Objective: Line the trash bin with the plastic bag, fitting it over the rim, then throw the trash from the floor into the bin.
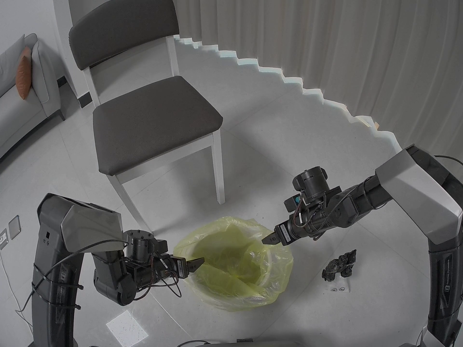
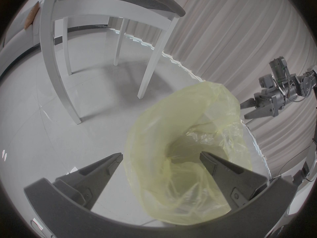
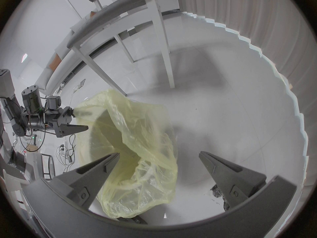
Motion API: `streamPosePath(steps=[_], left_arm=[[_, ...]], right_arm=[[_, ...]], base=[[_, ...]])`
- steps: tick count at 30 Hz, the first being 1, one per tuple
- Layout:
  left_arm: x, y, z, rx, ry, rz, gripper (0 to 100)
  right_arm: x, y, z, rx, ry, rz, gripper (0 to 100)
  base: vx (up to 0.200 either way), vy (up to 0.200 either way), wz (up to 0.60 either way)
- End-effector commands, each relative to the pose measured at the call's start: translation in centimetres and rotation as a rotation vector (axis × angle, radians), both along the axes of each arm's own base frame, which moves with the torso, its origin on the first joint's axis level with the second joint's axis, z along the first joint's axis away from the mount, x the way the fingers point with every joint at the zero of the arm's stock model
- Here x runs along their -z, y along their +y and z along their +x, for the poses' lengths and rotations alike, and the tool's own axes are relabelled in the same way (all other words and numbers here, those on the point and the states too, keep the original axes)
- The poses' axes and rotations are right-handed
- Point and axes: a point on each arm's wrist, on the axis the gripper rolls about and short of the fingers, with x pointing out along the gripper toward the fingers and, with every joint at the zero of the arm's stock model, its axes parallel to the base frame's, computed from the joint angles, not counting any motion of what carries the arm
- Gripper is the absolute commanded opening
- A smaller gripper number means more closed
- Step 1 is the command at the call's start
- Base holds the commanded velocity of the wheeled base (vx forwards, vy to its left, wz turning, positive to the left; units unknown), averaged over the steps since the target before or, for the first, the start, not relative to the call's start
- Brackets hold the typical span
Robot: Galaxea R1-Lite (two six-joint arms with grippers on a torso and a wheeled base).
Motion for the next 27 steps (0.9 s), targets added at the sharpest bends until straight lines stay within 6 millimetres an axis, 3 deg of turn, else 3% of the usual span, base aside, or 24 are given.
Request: streamPosePath(steps=[1,9,10,16,27], left_arm=[[0.0,0.2,-0.4,-0.002,-0.003,-0.002,100],[-0.6,0.7,-0.8,-0.011,-0.039,-0.013,100],[-0.6,0.7,-0.9,-0.011,-0.041,-0.013,100],[-1.8,0.9,-0.7,-0.021,-0.071,-0.024,100],[-2.7,1.5,-0.2,-0.046,-0.102,-0.031,100]], right_arm=[[0.7,1.1,0.8,-0.017,-0.013,0.005,100],[2.7,2.1,1.9,-0.047,-0.018,-0.012,100],[2.7,2.2,2.0,-0.051,-0.021,-0.012,0],[2.8,2.4,2.7,-0.045,-0.037,-0.005,0],[0.2,2.4,5.0,-0.022,-0.083,0.018,0]], base=[[0.0,0.0,0.0],[0.0,0.0,0.0],[0.0,0.0,0.0],[0.0,0.0,0.0],[0.0,0.0,0.0]])
